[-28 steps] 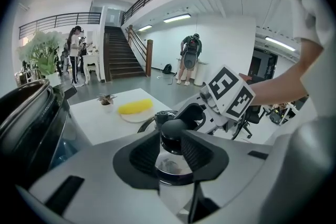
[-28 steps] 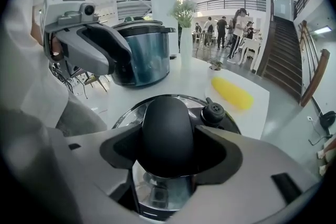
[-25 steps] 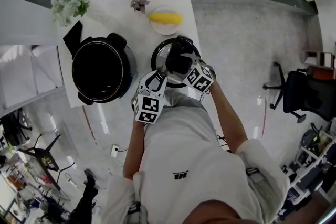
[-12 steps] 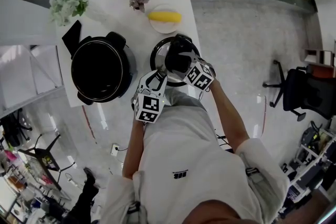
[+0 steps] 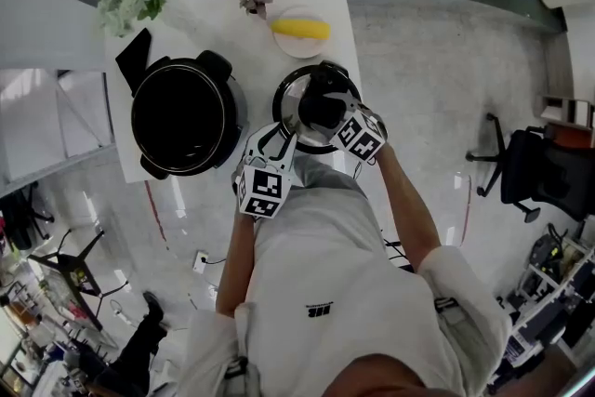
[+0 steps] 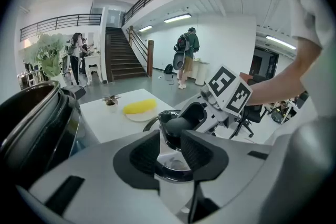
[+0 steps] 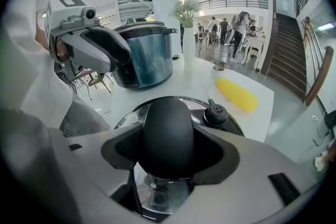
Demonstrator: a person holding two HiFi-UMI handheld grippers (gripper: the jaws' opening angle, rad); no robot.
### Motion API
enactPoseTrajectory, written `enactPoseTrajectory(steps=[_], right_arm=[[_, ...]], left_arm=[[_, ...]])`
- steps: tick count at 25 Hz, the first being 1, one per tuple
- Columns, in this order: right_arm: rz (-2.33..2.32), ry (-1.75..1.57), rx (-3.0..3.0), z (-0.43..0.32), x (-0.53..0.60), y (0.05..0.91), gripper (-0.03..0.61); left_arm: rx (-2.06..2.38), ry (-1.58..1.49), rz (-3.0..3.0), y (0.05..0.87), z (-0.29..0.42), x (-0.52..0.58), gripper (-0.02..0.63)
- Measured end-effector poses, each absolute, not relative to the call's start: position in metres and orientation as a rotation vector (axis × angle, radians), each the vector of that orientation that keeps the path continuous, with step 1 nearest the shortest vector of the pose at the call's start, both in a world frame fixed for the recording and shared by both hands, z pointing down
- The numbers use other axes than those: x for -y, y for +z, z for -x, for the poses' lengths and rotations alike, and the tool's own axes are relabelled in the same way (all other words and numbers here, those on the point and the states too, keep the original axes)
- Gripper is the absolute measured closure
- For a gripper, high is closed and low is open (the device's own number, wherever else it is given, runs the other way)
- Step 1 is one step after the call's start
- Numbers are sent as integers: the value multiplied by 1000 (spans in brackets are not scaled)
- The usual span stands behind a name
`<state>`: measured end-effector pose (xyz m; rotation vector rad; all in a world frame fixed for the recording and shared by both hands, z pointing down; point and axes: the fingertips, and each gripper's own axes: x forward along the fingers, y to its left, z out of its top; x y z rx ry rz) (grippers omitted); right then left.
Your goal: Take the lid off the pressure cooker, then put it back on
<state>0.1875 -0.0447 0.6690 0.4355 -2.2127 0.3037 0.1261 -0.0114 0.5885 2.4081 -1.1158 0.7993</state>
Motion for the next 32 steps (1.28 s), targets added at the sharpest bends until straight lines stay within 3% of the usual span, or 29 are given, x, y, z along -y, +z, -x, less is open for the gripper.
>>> enactPoseTrajectory(steps=[13, 32], right_arm=[[-477, 315, 2231, -193, 40, 638, 304], [-554, 255, 2270, -196, 62, 513, 304]], left_arm=[[1134, 789, -2440, 573, -123, 10, 477], [1275, 635, -2505, 492, -99, 27, 477]])
